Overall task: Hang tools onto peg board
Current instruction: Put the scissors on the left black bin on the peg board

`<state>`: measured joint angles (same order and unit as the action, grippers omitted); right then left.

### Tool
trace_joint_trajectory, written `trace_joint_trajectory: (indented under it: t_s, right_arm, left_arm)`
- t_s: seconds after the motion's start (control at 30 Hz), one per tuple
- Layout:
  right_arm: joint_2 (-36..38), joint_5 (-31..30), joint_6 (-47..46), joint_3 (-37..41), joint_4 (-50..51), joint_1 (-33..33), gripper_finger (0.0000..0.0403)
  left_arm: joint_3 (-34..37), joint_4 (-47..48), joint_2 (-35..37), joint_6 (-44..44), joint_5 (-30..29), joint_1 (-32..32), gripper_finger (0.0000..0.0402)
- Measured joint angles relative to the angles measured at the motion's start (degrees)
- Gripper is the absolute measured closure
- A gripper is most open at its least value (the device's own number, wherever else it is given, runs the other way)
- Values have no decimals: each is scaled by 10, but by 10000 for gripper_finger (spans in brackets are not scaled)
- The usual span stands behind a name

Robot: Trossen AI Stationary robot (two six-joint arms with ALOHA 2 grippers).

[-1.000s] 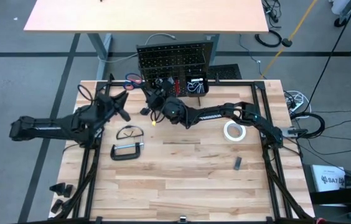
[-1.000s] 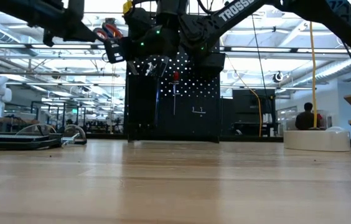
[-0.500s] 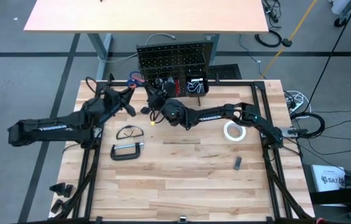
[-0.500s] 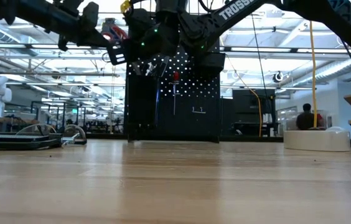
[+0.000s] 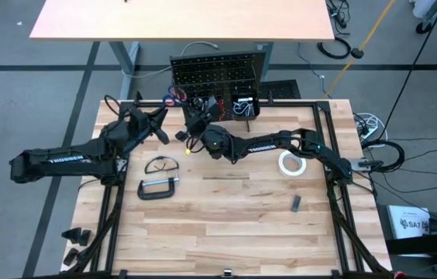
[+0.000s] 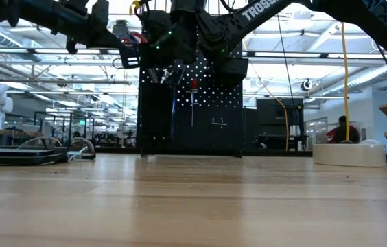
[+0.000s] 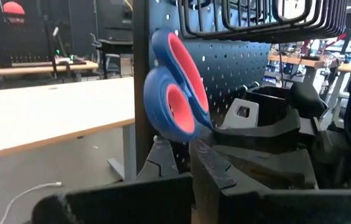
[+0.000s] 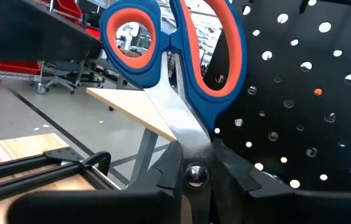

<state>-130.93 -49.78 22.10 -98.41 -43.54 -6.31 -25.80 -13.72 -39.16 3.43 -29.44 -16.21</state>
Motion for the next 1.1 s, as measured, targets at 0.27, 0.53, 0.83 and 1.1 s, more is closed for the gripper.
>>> trace_joint_trajectory:
  t_s: [0.27, 0.53, 0.83, 1.1]
  right_arm:
    - [0, 1, -1, 0, 1, 0, 261]
    - [0, 0, 12, 0, 5, 7, 246]
    - [2, -26, 196, 0, -30, 62, 254]
    - [71, -190, 210, 0, 158, 152, 267]
  left_arm:
    - [0, -52, -16, -47, 2, -31, 402]
    - [0, -63, -56, -39, 67, -69, 402]
    - [0, -47, -23, -55, 59, -71, 402]
    - [0, 49, -4, 19, 29, -91, 402]
